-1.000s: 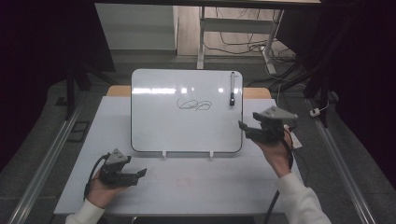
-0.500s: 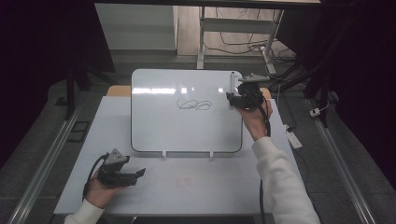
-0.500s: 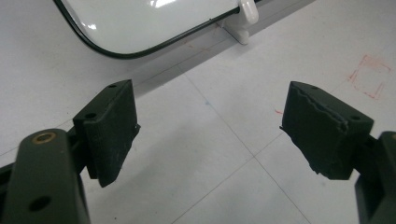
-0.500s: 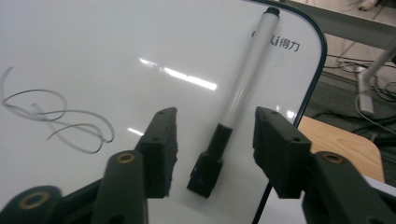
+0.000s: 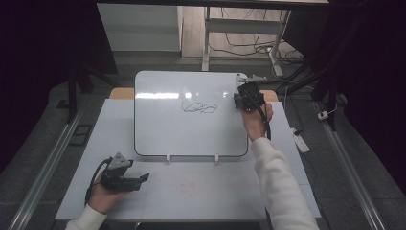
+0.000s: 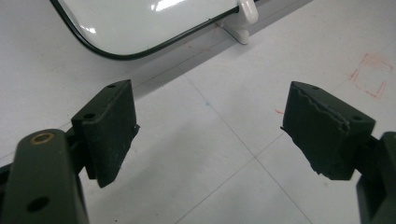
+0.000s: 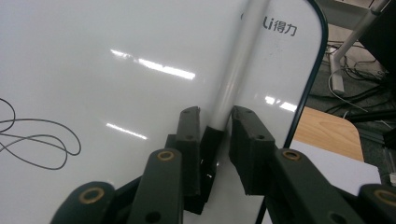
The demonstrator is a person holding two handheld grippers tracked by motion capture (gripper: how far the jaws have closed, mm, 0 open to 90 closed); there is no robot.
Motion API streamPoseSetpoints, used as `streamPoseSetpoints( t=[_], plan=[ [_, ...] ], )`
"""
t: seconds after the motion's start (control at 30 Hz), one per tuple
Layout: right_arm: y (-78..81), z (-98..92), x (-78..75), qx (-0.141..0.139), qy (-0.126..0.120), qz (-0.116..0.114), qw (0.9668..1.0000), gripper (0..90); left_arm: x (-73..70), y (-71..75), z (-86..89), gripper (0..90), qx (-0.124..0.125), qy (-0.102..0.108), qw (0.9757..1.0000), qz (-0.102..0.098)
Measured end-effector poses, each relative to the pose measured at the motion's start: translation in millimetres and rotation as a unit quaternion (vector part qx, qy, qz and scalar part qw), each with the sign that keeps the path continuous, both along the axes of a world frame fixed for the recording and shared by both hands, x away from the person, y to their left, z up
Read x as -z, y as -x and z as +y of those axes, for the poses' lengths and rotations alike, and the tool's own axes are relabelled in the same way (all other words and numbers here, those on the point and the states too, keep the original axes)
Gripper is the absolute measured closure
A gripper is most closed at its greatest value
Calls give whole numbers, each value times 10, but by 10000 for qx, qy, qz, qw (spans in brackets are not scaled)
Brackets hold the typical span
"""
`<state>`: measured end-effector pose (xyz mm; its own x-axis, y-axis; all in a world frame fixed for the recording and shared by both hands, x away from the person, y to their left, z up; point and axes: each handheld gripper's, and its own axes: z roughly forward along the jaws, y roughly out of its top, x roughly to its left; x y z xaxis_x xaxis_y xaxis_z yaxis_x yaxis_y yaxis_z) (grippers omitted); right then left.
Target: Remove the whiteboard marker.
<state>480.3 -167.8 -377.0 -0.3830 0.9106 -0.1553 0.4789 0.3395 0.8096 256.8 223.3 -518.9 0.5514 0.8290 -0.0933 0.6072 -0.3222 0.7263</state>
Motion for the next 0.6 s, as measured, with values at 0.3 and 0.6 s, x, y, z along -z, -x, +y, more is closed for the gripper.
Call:
streamPoseSetpoints(
  t=[0.3, 0.6],
  plan=[
    [52, -1, 2, -110, -209, -11, 9997, 812, -1, 6, -1, 180, -13, -19, 10000, -31],
    [497, -178, -46, -1118, -1201, -260, 9861, 813, -54, 15, -56, 202, 30, 154, 9998, -89]
  ],
)
